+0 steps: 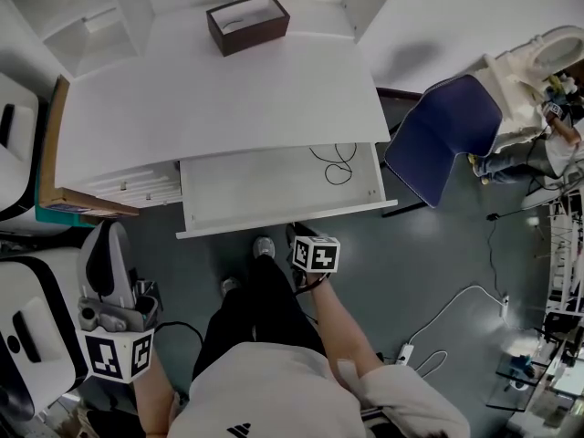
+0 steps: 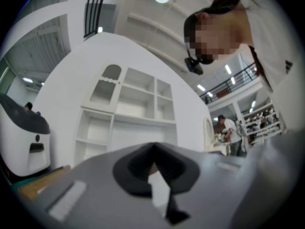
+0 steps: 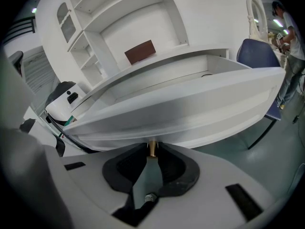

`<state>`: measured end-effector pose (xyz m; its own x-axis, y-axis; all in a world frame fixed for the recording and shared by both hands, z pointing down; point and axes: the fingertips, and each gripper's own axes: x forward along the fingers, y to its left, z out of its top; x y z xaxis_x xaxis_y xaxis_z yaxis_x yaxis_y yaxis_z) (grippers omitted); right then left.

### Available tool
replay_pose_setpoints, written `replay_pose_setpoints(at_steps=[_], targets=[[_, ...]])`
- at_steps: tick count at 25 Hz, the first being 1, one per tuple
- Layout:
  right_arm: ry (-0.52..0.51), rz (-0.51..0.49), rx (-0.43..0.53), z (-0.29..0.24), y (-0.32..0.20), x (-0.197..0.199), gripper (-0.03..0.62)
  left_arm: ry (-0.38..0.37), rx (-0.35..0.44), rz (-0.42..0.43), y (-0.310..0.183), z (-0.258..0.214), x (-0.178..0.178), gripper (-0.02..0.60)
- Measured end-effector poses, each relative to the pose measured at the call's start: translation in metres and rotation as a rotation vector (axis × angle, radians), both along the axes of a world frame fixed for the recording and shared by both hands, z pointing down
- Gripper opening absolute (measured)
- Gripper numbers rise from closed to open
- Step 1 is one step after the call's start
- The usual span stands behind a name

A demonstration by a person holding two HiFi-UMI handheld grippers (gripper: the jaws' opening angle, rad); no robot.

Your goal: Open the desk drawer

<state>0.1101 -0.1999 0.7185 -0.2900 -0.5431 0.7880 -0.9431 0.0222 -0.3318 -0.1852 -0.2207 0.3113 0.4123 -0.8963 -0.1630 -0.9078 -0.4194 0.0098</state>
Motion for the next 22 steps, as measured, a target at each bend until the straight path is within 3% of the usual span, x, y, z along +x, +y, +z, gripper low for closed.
replay_pose_setpoints(at_steps=[18,22], targets=[[0.031,0.012,0.031,0.002,0.028,0.003,0.075,-0.017,0.023,0.047,0.038,-0.004,-0.006,0.005],[0.047,0.077,0.054,-0.005,0.031,0.005,0.083,-0.020,0.029,0.060,0.048,-0.006,-0.008,0.005]])
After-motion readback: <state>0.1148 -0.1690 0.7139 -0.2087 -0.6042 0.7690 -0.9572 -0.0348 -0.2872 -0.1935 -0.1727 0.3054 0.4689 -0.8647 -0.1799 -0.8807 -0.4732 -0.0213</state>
